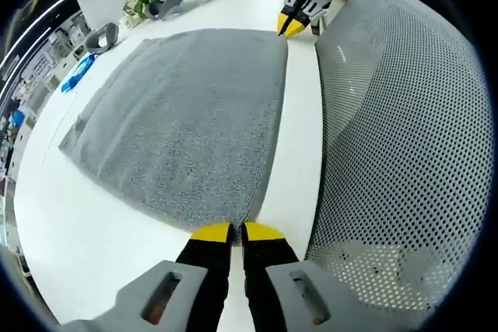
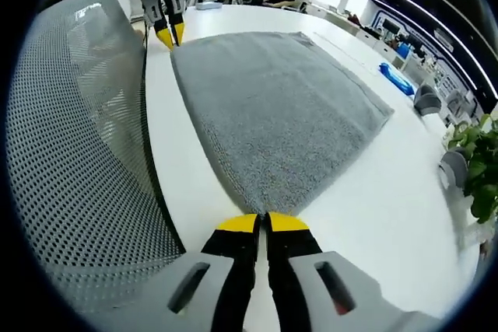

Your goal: Fold the towel on the table until its edges align and the towel forms a compact rectangular stack.

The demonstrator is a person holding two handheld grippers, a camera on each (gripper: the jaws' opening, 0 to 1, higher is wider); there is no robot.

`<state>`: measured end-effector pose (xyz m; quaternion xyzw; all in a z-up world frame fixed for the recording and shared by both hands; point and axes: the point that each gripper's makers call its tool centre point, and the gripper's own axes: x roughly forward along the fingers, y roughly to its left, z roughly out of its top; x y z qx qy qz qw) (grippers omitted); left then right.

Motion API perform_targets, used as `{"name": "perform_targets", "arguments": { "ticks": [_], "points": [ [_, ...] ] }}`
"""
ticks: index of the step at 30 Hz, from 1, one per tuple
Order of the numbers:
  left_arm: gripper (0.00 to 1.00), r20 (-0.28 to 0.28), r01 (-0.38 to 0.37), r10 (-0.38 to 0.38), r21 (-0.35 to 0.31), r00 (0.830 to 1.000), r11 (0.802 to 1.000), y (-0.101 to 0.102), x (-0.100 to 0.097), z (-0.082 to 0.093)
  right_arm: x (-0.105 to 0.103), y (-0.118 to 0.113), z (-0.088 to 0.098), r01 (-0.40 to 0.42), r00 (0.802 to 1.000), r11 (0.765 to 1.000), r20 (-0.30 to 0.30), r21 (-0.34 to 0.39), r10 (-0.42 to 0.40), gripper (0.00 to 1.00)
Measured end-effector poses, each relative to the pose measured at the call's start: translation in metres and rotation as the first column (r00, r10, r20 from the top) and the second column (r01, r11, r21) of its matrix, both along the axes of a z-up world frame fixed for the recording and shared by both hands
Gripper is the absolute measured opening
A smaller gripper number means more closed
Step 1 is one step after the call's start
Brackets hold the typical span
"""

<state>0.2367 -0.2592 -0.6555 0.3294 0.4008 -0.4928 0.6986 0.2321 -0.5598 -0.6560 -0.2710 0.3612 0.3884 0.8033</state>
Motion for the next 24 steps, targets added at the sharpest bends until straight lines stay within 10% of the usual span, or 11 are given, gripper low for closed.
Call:
{"name": "perform_targets", "arguments": {
  "ticks": [8,24],
  "points": [
    [0.02,0.024,-0.009,0.009,-0.002,1.0,1.0,0.0,-0.002,0.012,0.0,-0.002,0.015,0.107,0.994,0.985,-0.019,0.133,-0.105,0.0],
    [0.02,0.176,-0.179,0.217,-0.209,0.96,0.962,-0.01,0.009,0.094,0.023,-0.003,0.094,0.193,0.967,0.937,0.104,0.292,-0.231,0.0]
  ]
}}
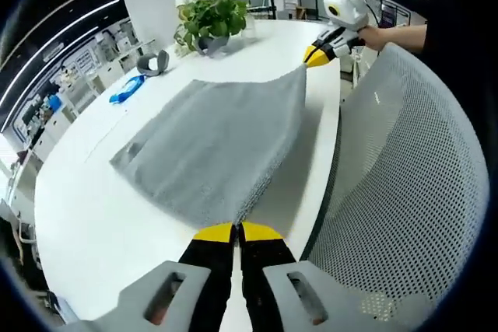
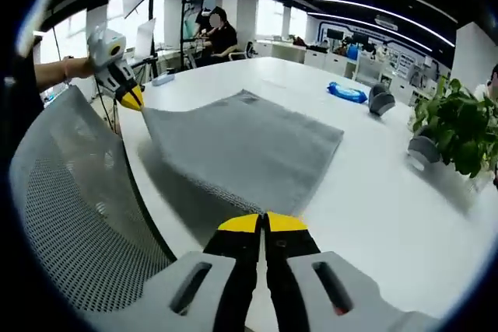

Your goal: Fold the towel on the table until its edges align and the towel forms a compact rectangular stack.

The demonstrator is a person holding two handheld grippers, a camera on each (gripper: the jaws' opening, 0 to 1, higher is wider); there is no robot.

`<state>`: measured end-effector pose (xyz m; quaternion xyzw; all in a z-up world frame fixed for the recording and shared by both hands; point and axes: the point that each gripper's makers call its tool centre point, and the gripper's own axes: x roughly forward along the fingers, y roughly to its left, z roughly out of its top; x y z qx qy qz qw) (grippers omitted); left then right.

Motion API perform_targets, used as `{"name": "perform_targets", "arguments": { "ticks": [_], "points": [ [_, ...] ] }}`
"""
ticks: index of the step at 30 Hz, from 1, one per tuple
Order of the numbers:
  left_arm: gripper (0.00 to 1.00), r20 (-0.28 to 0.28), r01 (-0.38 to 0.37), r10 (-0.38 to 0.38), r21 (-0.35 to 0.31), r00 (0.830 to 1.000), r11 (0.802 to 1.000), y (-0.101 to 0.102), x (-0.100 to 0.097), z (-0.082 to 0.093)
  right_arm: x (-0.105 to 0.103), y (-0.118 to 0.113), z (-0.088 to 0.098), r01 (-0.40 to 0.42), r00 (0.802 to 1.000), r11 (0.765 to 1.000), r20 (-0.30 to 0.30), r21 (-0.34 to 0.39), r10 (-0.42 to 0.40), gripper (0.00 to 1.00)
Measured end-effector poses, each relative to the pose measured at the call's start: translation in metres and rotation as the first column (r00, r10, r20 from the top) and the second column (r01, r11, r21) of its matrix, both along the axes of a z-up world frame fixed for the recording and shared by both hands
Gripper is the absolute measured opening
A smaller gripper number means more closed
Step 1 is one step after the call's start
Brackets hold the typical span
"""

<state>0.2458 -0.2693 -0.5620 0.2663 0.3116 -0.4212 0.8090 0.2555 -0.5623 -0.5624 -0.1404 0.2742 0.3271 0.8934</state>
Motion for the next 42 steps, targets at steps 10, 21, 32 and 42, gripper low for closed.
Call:
{"name": "perform_targets", "arguments": {
  "ticks": [10,21,32,42],
  "points": [
    [0.01,0.116,-0.107,0.126,-0.158,0.985,0.982,-0.009,0.009,0.054,0.007,-0.001,0.035,0.043,0.997,0.998,0.062,0.045,-0.046,0.0],
    [0.01,0.12,-0.164,0.219,-0.355,0.968,0.92,-0.01,-0.001,0.085,-0.005,-0.003,0.062,0.109,0.988,0.984,0.091,0.138,-0.123,0.0],
    [0.01,0.128,-0.171,0.234,-0.379,0.964,0.909,-0.003,-0.014,0.091,-0.022,-0.001,0.073,0.159,0.981,0.968,0.077,0.195,-0.177,0.0],
    [0.01,0.146,-0.153,0.218,-0.361,0.965,0.92,0.002,-0.029,0.097,-0.037,-0.002,0.086,0.208,0.973,0.943,0.047,0.261,-0.228,0.0]
  ]
}}
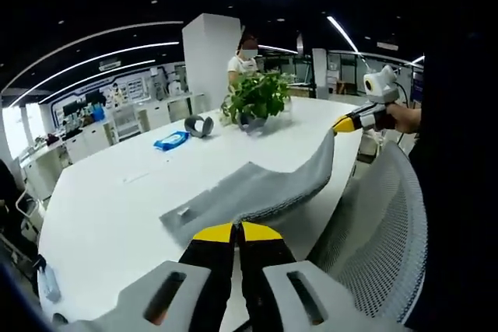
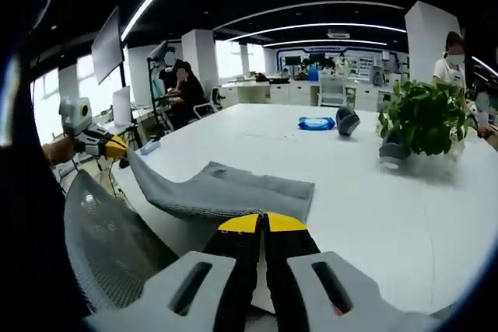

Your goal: Fold the towel on the table until its edges align and the towel forms a compact rectangular stack.

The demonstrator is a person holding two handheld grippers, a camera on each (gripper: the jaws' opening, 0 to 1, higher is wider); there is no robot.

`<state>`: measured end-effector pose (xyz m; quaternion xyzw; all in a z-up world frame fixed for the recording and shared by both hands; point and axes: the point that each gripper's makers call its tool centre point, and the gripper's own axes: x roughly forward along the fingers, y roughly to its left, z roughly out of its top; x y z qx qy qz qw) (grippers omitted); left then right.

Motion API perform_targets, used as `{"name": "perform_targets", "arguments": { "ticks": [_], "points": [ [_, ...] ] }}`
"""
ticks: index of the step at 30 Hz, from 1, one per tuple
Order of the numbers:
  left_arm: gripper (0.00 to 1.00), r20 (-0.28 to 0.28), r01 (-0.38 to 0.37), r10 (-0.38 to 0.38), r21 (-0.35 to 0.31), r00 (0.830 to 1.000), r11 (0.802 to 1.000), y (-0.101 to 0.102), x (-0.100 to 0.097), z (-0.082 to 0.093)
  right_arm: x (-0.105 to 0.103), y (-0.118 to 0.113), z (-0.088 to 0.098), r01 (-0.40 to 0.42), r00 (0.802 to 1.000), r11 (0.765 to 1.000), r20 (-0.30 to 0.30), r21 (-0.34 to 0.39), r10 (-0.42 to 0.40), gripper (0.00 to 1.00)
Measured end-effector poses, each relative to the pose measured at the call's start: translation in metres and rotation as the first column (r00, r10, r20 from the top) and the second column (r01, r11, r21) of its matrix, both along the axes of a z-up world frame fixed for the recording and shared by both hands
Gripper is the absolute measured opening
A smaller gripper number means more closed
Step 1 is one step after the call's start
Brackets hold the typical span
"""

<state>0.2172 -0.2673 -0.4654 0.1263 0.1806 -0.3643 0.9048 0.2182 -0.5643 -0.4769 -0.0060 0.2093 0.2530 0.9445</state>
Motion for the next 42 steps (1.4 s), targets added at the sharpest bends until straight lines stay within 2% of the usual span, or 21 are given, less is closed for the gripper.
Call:
{"name": "perform_targets", "arguments": {
  "ticks": [4,8,11,15,20,25,28,33,37,42],
  "points": [
    [0.02,0.007,-0.015,0.016,-0.038,1.0,0.999,0.001,-0.002,0.007,-0.005,0.002,0.003,0.002,1.0,1.0,0.0,-0.004,-0.002,0.0],
    [0.02,-0.004,-0.032,0.032,-0.062,0.999,0.998,0.003,-0.001,0.006,-0.004,0.003,-0.006,-0.006,1.0,1.0,-0.02,-0.024,0.005,0.0],
    [0.02,0.004,-0.024,0.025,-0.06,1.0,0.998,0.001,-0.003,0.008,-0.004,0.004,0.0,-0.003,1.0,1.0,-0.013,-0.008,0.003,0.0],
    [0.02,-0.008,-0.025,0.024,-0.099,1.0,0.995,0.001,-0.007,0.013,-0.003,0.002,0.003,-0.004,1.0,1.0,0.003,-0.017,0.004,0.0],
    [0.02,-0.004,-0.042,0.042,-0.115,0.999,0.993,0.006,-0.008,0.019,-0.007,0.003,0.012,-0.017,1.0,0.999,0.012,-0.043,0.017,0.0],
    [0.02,-0.009,-0.054,0.054,-0.137,0.999,0.989,0.01,-0.01,0.024,-0.009,0.008,0.023,-0.018,1.0,1.0,0.019,-0.009,0.018,0.0],
    [0.02,-0.042,-0.061,0.054,-0.177,0.998,0.982,0.011,-0.011,0.028,-0.01,0.014,0.031,-0.026,0.999,1.0,0.034,-0.013,0.027,0.0],
    [0.02,-0.039,-0.079,0.072,-0.225,0.997,0.971,0.015,-0.009,0.035,-0.008,0.015,0.035,-0.026,0.999,0.999,0.043,-0.034,0.027,0.0],
    [0.02,-0.044,-0.102,0.095,-0.214,0.994,0.971,0.018,-0.003,0.031,-0.001,0.009,0.027,-0.003,1.0,0.999,0.031,-0.033,0.004,0.0],
    [0.01,-0.042,-0.126,0.12,-0.182,0.992,0.975,0.019,0.014,0.028,0.009,0.008,0.023,0.001,1.0,0.999,0.026,-0.033,-0.001,0.0]
  ]
}}
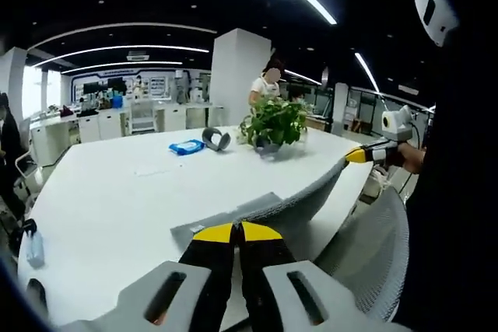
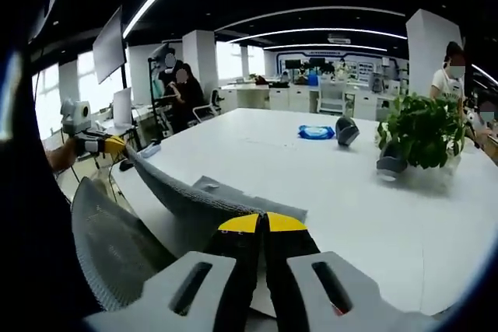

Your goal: Fold the towel on the table until its edges align and the towel forms a compact rectangular stack.

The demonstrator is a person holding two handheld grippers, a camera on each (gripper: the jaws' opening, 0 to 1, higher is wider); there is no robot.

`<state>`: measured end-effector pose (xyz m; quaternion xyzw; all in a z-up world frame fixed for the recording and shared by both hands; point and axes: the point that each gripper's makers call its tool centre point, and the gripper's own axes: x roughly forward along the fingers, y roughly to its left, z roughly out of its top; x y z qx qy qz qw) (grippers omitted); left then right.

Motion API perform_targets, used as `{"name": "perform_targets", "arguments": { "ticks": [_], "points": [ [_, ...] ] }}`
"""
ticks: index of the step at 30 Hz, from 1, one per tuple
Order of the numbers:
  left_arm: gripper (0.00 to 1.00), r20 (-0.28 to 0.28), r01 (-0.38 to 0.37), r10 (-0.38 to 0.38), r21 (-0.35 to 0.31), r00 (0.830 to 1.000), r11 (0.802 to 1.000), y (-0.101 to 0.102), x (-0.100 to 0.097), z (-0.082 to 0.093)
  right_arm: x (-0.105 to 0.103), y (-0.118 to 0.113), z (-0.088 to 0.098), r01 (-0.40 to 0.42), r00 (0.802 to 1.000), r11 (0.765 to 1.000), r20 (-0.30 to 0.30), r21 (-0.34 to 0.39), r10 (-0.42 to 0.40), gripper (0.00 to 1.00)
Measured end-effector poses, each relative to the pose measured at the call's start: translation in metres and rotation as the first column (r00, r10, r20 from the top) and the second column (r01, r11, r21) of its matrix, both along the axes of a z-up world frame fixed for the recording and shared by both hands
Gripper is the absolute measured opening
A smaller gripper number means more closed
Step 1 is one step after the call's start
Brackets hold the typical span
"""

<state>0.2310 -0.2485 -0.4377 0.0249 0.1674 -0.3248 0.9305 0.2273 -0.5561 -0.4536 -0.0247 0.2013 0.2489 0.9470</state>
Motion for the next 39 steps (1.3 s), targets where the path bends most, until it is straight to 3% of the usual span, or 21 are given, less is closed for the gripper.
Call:
{"name": "perform_targets", "arguments": {
  "ticks": [15,22,27,39],
  "points": [
    [0.01,-0.013,0.038,-0.037,0.085,0.999,0.996,0.001,0.045,-0.01,0.048,-0.006,-0.016,-0.018,1.0,0.998,-0.024,-0.065,0.016,0.0],
    [0.01,-0.041,0.046,-0.041,0.128,0.998,0.991,0.0,0.065,-0.025,0.067,-0.005,-0.029,-0.039,0.998,0.995,-0.057,-0.094,0.034,0.0],
    [0.01,-0.081,0.032,-0.023,0.108,0.996,0.994,0.003,0.08,-0.036,0.082,-0.003,-0.043,-0.059,0.995,0.993,-0.086,-0.104,0.05,0.0],
    [0.01,-0.133,0.03,-0.01,0.143,0.991,0.989,0.004,0.108,-0.063,0.114,-0.002,-0.07,-0.087,0.987,0.989,-0.147,-0.116,0.07,0.0]
  ]
}}
